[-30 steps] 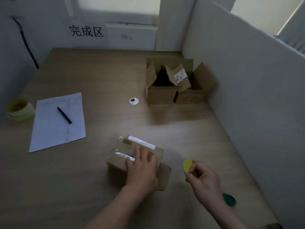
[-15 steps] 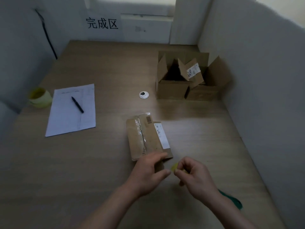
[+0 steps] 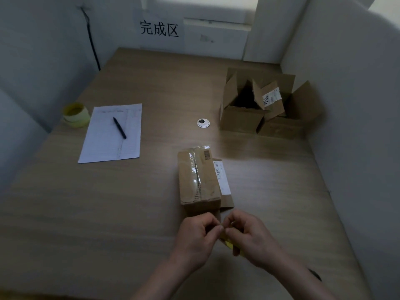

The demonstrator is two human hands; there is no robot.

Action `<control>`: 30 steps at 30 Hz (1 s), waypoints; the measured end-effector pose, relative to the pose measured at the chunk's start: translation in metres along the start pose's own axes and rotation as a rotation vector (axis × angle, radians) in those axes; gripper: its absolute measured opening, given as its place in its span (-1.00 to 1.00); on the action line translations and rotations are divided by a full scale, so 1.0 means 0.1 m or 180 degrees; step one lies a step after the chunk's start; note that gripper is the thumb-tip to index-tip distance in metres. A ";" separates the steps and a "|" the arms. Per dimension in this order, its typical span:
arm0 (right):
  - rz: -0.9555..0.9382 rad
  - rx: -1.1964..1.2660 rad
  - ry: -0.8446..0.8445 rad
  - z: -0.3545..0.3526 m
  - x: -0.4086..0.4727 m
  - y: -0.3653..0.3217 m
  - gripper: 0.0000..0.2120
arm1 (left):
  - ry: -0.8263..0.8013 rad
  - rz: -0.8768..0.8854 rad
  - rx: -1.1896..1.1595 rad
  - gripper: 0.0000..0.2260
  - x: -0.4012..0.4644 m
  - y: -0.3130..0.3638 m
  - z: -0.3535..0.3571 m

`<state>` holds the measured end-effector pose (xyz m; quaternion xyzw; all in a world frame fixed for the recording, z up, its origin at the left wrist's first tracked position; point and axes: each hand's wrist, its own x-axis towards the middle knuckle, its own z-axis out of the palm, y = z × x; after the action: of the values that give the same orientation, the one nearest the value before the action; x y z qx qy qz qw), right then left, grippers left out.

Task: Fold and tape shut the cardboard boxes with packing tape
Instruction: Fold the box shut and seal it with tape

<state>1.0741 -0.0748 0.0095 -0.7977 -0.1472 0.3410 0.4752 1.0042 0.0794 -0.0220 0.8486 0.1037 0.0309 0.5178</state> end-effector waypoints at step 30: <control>-0.1013 -0.3482 0.0197 -0.40 0.71 -0.28 -0.55 | 0.1818 -0.1380 0.0285 -0.77 0.26 -0.35 -0.20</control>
<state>1.1551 -0.0472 0.0173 -0.9052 -0.4067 0.1158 0.0426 1.0219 0.1174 -0.0449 0.7859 0.4230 0.1517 0.4248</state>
